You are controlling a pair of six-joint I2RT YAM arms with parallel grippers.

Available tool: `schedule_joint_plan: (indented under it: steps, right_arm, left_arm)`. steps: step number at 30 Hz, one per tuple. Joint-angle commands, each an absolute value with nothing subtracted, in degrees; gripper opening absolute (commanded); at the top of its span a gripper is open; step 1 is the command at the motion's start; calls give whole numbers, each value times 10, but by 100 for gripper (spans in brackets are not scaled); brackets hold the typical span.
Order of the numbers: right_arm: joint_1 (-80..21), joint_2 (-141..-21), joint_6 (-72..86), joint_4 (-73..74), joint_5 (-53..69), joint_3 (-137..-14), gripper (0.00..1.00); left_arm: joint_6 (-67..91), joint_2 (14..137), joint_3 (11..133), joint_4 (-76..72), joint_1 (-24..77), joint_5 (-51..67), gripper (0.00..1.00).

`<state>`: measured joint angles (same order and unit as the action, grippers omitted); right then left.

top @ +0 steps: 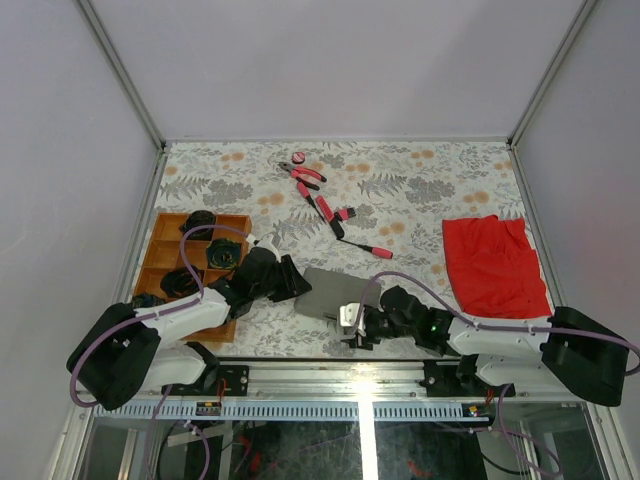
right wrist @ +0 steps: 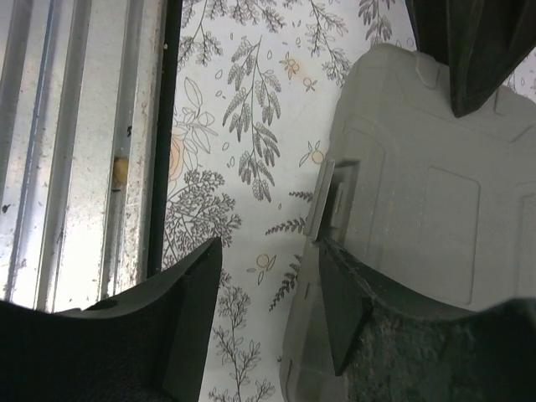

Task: Sort the tools into containers
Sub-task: Open the storage box at the center of the board.

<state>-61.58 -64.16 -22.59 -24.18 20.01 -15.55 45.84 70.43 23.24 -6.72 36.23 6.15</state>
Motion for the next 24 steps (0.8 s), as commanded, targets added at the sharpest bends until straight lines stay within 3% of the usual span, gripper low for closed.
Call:
schedule_joint_plan:
  steps: [1, 11, 24]
  right_arm:
    - [-619, -673, -232, -325, 205, -178, 57]
    - [-620, -736, -223, -371, 195, -190, 57]
    - [-619, -758, -204, -299, 286, -200, 48]
  left_arm:
    - [441, 722, 215, 21, 361, 30, 42]
    - [441, 720, 216, 22, 360, 31, 42]
    - [440, 732, 216, 11, 360, 40, 41]
